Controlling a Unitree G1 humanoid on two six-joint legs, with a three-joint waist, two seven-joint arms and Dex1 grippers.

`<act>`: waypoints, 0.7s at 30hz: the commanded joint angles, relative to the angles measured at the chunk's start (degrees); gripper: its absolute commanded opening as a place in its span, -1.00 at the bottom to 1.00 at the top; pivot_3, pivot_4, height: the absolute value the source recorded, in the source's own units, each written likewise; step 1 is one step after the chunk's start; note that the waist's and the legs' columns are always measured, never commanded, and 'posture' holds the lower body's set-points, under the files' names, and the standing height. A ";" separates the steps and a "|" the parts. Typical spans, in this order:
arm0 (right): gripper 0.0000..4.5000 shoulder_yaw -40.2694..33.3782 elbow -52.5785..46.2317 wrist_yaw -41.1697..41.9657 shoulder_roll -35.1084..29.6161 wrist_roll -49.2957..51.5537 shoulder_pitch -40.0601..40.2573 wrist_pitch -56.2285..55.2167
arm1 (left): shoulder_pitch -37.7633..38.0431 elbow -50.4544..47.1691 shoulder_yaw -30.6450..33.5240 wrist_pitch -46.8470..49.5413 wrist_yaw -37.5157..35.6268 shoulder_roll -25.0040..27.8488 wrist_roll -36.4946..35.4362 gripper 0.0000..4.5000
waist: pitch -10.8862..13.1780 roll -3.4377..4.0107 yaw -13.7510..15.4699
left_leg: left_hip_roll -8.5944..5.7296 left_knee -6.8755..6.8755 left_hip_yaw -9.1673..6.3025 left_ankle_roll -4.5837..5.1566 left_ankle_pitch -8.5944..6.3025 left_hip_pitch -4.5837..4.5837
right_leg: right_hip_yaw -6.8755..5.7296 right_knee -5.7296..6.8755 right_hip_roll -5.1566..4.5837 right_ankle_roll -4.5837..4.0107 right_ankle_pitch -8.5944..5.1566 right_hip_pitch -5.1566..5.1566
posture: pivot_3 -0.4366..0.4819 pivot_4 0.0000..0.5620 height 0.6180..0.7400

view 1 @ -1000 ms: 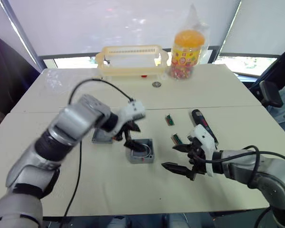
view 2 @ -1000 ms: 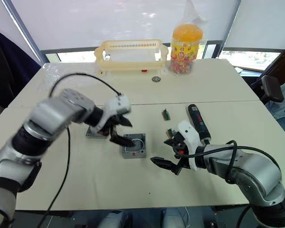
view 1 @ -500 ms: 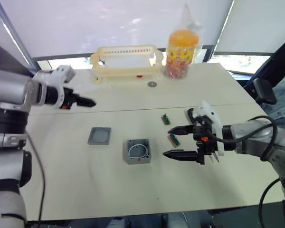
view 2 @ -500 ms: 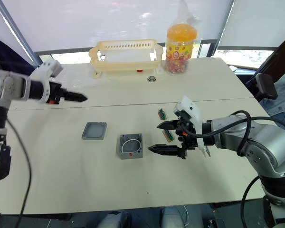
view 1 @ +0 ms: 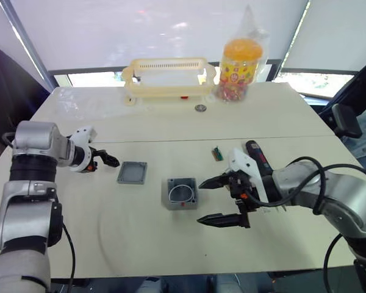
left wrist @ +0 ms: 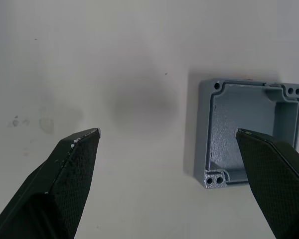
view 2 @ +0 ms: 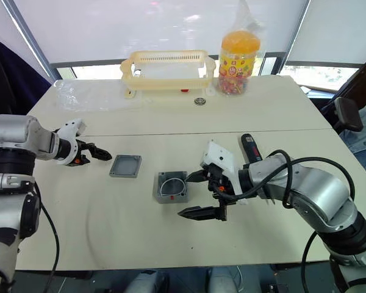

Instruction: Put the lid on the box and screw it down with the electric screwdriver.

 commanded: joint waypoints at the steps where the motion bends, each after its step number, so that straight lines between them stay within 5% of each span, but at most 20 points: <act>1: 1.00 -3.08 -0.89 -2.23 1.06 0.53 0.93 0.32 | -1.45 2.50 0.65 -3.11 1.96 -1.63 0.84 0.98 | -0.01 -0.02 0.13 | 0.01 0.00 0.00 0.00 0.00 0.00 | 0.00 0.00 -0.01 0.00 0.00 0.00 | -0.05 -0.47 1.00; 11: 1.00 -7.55 -1.66 -9.66 5.18 3.33 1.06 4.76 | -4.05 15.22 -2.94 -13.08 5.92 -9.35 5.28 0.98 | -0.19 0.14 1.06 | -0.06 0.01 0.01 0.10 -0.05 0.12 | 0.01 0.13 -0.06 -0.03 0.03 0.08 | -0.05 -0.47 1.00; 14: 1.00 -8.51 -1.93 -11.80 5.83 3.56 1.54 5.61 | -5.12 17.02 -3.90 -13.40 7.65 -11.25 6.84 0.62 | -0.22 0.19 1.50 | -0.15 0.01 0.02 0.08 -0.04 0.25 | 0.02 0.27 -0.06 -0.05 0.04 0.15 | -0.05 -0.47 1.00; 21: 1.00 -9.51 -2.12 -15.52 7.17 3.06 4.18 5.22 | -1.01 5.95 -6.79 -5.42 9.06 -13.08 7.69 -0.97 | -0.23 0.18 1.24 | -0.19 0.01 0.07 0.07 -0.03 0.37 | 0.17 0.44 -0.08 -0.05 0.04 0.17 | -0.05 -0.47 1.00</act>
